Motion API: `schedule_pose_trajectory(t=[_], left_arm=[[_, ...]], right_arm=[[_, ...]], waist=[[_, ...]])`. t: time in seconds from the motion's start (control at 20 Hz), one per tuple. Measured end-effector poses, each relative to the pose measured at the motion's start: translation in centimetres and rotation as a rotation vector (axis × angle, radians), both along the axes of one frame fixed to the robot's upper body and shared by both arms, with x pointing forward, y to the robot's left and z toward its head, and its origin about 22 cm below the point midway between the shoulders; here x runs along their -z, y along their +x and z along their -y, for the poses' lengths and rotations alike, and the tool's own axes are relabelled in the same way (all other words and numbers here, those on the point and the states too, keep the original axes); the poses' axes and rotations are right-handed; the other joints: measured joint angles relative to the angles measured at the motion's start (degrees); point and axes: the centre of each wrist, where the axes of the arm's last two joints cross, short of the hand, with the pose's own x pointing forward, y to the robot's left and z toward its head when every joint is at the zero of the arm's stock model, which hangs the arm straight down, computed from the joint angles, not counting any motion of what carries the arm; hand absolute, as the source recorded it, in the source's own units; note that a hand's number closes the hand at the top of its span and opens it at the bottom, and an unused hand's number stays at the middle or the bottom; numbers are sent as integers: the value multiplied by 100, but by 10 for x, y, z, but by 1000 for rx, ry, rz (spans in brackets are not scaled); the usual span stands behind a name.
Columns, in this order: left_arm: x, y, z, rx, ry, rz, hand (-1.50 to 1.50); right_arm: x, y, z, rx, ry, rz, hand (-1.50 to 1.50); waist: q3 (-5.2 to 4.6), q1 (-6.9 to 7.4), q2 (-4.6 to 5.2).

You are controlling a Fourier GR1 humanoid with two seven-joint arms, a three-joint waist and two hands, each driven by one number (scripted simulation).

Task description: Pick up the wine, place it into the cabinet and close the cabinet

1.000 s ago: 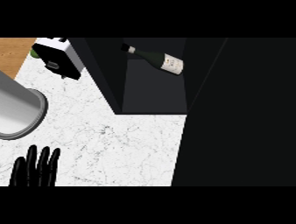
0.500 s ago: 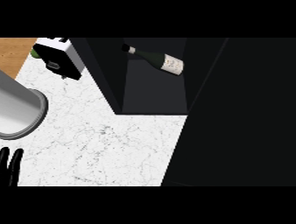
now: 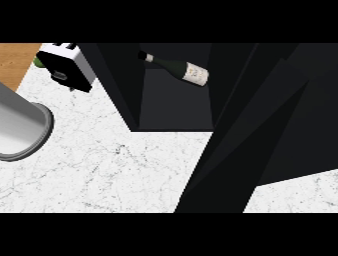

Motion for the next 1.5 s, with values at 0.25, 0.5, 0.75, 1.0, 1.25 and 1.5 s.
schedule_pose_trajectory(t=[0.25,0.5,0.75,1.0,1.25,1.5], left_arm=[[-6,4,-14,15,4,2,-150],[-10,6,-20,37,-19,-4,-150],[-16,10,-24,63,-38,-6,-150],[-15,14,-23,77,-56,-1,-150],[-17,18,-19,88,-66,-5,-150],[-17,23,-19,76,-79,0,-150]], right_arm=[[-4,-4,-9,114,-17,53,150],[-10,-4,-15,172,-45,145,150],[-16,-2,-21,196,-68,207,150],[-24,7,-31,159,-60,218,150],[-40,32,-66,130,-12,216,150],[-62,64,-105,136,5,236,150]], waist=[[-3,15,2],[-3,57,17],[-4,103,36],[-4,174,65],[-1,229,82],[1,233,86]])
